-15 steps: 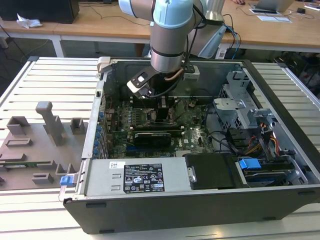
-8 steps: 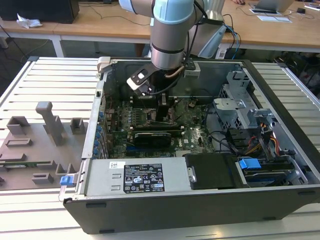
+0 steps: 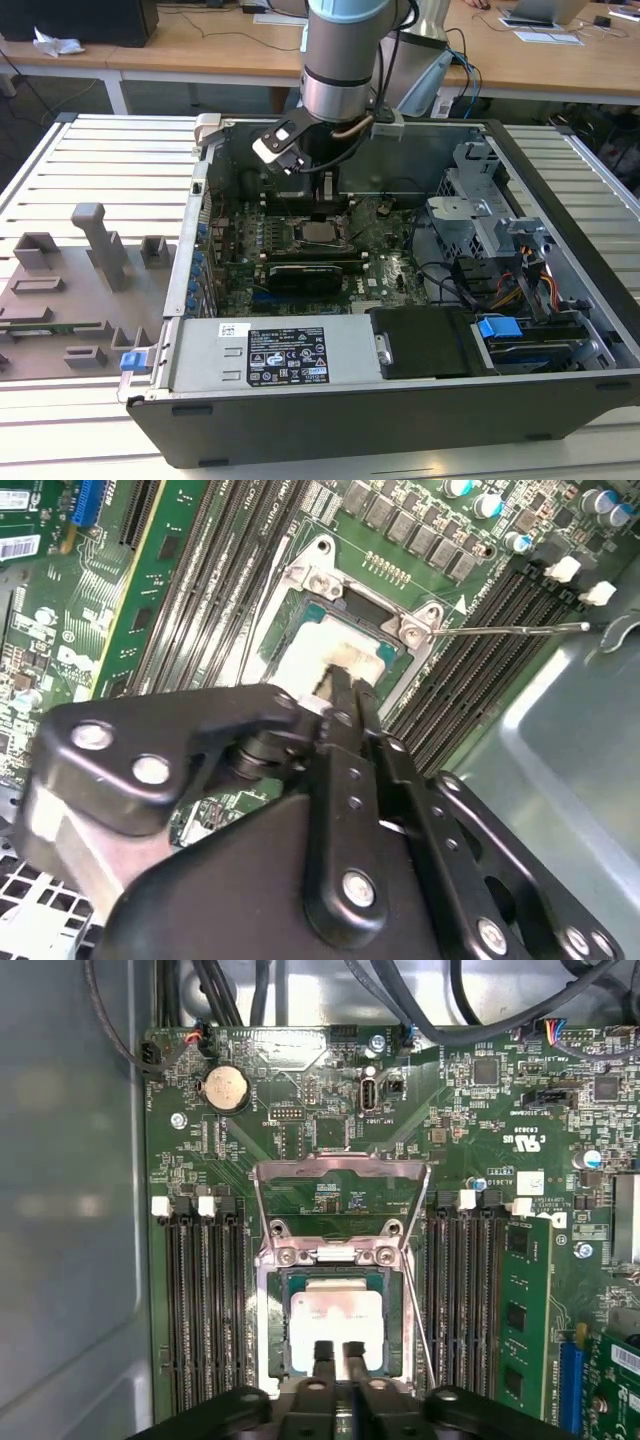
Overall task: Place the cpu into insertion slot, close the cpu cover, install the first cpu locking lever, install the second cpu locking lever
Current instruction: 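Place the cpu into insertion slot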
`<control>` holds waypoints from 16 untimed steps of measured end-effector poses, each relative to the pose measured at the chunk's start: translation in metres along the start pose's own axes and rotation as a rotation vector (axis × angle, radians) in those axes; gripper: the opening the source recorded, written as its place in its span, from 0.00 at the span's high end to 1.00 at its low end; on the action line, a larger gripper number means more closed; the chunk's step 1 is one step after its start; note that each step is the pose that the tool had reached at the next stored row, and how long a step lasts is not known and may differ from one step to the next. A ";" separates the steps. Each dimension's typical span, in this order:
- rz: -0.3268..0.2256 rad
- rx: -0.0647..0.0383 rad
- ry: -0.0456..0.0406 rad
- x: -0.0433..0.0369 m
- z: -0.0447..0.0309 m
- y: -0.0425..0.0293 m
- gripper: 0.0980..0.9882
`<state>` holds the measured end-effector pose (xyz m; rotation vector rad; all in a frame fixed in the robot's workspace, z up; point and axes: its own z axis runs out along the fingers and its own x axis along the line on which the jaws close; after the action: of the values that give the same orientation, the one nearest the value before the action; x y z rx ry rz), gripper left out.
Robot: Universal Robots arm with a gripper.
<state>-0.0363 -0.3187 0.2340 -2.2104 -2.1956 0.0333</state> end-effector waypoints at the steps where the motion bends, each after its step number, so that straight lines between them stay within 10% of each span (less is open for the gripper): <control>1: 0.000 0.000 0.0001 0.0000 -0.0012 0.0000 0.92; 16: 0.000 -0.001 0.0002 0.0002 -0.0455 -0.0015 0.99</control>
<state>-0.0363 -0.3186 0.2795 -2.2104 -2.1959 0.0325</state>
